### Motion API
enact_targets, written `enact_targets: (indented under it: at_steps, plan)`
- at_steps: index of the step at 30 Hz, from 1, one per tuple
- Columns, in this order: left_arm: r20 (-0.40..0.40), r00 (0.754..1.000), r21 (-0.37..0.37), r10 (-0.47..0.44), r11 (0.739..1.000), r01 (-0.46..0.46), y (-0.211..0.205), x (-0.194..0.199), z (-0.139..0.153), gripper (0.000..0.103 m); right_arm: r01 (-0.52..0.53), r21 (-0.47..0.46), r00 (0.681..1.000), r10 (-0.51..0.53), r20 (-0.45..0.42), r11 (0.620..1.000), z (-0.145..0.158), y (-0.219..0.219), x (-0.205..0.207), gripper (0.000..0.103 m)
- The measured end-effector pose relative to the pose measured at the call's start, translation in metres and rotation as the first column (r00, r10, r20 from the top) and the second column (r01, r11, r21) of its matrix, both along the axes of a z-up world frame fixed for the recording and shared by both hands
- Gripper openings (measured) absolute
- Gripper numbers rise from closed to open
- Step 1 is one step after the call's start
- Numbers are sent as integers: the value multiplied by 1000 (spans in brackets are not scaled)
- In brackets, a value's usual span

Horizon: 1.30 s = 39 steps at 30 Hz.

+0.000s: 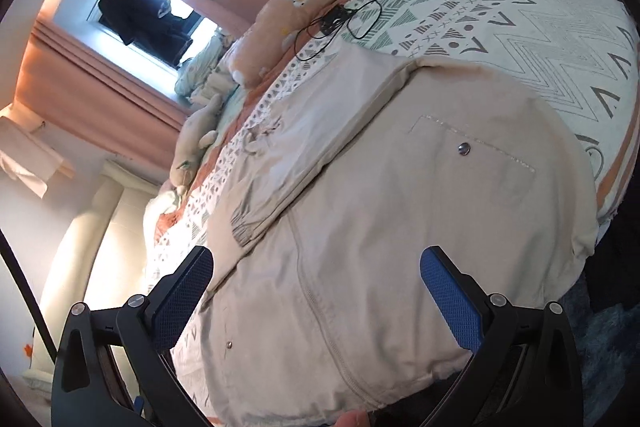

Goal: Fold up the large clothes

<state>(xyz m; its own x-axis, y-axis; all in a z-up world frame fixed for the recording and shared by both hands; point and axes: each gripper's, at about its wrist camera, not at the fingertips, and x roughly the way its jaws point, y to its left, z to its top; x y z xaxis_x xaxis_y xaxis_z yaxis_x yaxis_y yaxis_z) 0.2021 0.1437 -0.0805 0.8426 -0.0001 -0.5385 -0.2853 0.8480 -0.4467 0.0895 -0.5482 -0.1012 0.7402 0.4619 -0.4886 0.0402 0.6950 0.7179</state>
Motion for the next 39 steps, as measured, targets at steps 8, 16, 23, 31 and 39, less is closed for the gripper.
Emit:
enact_targets:
  at_steps: [8, 16, 23, 31, 39]
  plan:
    - [9, 1000, -35, -9, 999, 10, -13, -52, 4, 103, -96, -8, 995, 96, -29, 995, 3, 0, -47, 103]
    - [-26, 998, -29, -59, 998, 58, -5, -77, -11, 103, -95, -31, 995, 96, 20, 995, 8, -45, -83, 103]
    - [-80, 988, -95, -132, 988, 125, 5, -68, -54, 103, -69, -56, 997, 71, 34, 996, -18, -95, -99, 103]
    - [-127, 974, -101, -187, 979, 175, 9, -47, -84, 92, -10, -74, 1000, 10, 0, 997, -63, -140, -90, 103]
    - [-189, 961, -166, -201, 971, 170, 24, -11, -126, 73, 27, -27, 998, -29, -63, 999, -97, -152, -61, 82]
